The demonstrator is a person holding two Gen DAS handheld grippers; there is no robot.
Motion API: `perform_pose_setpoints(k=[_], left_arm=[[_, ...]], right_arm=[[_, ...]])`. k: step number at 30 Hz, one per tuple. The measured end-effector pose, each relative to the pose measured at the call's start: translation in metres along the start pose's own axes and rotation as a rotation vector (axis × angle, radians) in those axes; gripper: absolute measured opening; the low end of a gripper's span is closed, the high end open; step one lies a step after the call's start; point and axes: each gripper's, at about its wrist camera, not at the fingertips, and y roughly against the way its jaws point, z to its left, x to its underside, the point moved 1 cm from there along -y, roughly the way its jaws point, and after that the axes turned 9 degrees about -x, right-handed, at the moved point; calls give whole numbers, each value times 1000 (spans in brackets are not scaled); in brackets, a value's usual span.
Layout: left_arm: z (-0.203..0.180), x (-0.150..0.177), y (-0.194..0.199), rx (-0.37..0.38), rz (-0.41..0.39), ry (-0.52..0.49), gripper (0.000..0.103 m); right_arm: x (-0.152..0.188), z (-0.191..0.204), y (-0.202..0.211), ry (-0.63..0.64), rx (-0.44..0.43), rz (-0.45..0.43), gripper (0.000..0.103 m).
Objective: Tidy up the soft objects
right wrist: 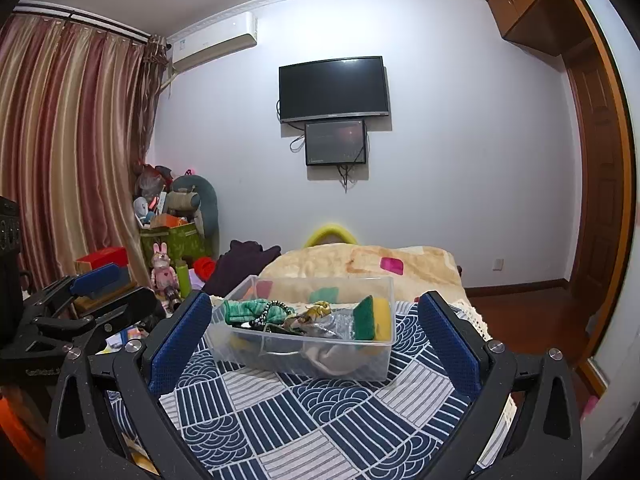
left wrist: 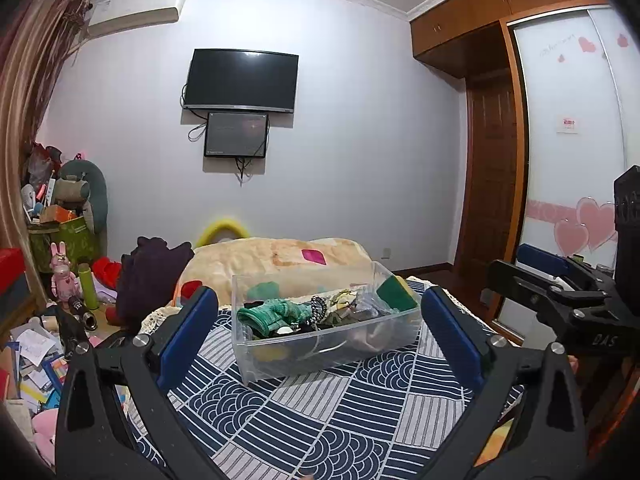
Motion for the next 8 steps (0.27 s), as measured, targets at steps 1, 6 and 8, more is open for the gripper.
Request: perform_pose_setpoints(k=[1, 6, 8], left_arm=[[0, 0, 0, 1, 1, 1, 103], [2, -1, -1, -1, 9, 16, 103], [4, 0, -2, 0, 13, 22, 103]], right_arm=[[0, 0, 0, 1, 0, -1, 103], [2, 1, 0, 2, 2, 2, 103], [2, 2, 0, 3, 2, 5, 103]])
